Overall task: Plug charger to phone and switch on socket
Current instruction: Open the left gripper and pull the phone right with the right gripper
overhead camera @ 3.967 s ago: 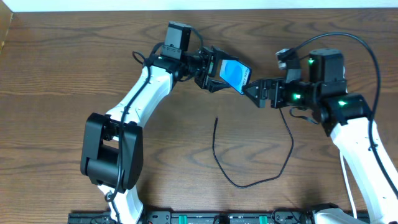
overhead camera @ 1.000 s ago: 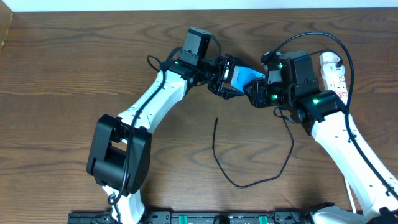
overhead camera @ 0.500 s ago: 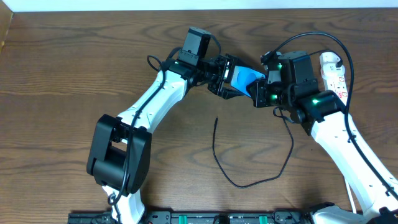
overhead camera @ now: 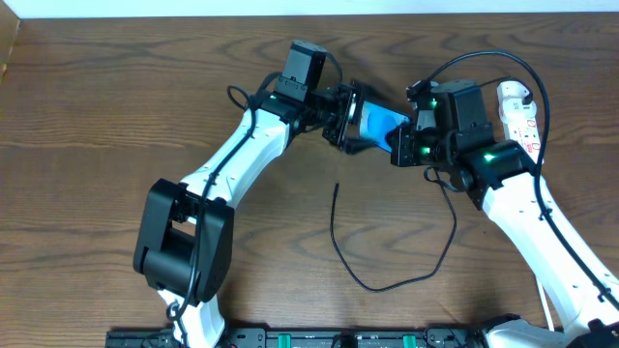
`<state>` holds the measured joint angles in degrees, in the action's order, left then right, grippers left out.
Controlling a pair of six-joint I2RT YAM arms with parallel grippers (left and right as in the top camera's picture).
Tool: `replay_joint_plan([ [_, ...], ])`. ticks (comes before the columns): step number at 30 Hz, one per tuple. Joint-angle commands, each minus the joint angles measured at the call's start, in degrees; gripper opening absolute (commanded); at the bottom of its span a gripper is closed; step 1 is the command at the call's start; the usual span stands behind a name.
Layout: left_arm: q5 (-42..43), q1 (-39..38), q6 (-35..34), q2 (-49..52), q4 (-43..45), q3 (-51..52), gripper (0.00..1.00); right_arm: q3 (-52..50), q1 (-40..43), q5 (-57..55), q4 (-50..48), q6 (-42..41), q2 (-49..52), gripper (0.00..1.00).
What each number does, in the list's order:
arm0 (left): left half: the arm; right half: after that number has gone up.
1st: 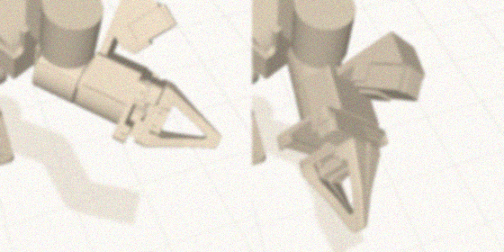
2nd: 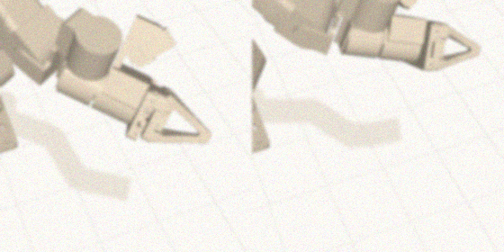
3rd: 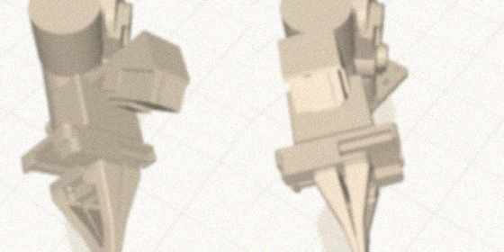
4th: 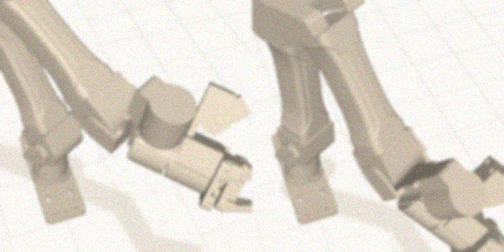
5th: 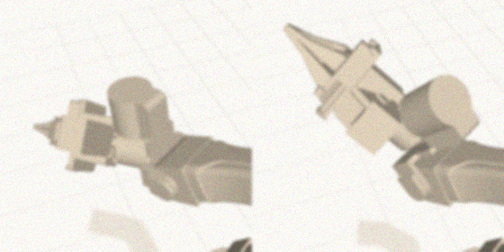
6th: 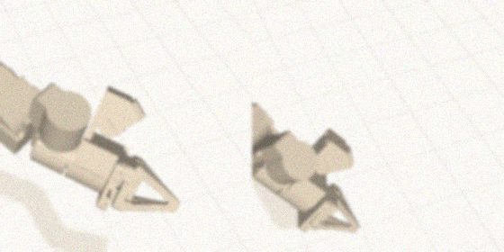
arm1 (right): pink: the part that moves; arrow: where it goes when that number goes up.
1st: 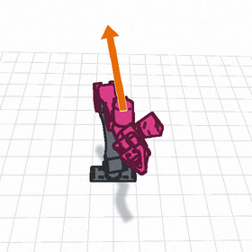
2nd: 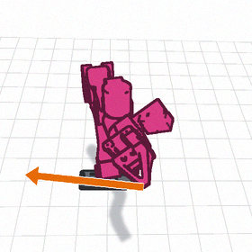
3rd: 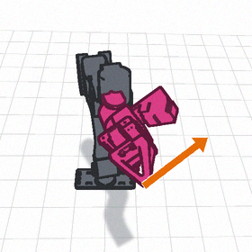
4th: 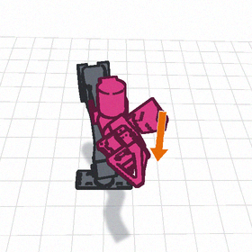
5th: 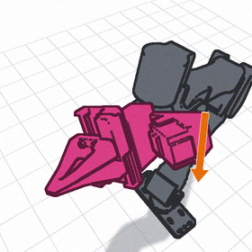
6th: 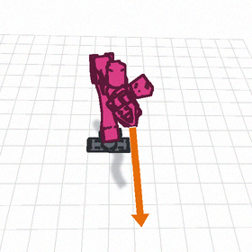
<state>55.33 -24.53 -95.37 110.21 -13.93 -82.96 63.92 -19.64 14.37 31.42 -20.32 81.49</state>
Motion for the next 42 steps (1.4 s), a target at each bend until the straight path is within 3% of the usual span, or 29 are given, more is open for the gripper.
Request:
replay_joint_plan([
  [1,1.7,-0.3,-0.1,-2.1,-0.1,-0.3,0.91,0.9,-0.2,-2.1,-0.7,-0.2,-0.1,0.01],
  [6,4.7,0.8,1.0,-2.1,0.0,-0.3,0.91,0.9,1.2,-5.9,-1.0,-1.0,-0.1,0.01],
  [10,5.7,1.8,3.3,-2.1,0.2,-0.3,0.91,0.9,4.1,-6.9,-1.0,-6.3,-0.1,0.01],
  [19,5.0,1.9,3.6,-2.1,7.5,-0.3,0.91,0.9,11.6,2.6,-1.0,-33.0,-0.1,0.01],
  [26,-4.1,1.9,3.6,-2.1,9.1,-0.3,0.91,0.8,15.4,17.1,-1.5,-54.1,-0.1,0.01],
  [32,-12.5,1.9,3.5,-2.1,9.1,-0.3,0.91,0.9,15.4,24.4,-8.2,-58.5,-0.1,0.01],
  [42,-18.1,1.6,-4.0,-2.1,9.2,-0.3,0.91,0.9,14.8,28.1,-10.0,-64.6,-0.1,0.01],
])
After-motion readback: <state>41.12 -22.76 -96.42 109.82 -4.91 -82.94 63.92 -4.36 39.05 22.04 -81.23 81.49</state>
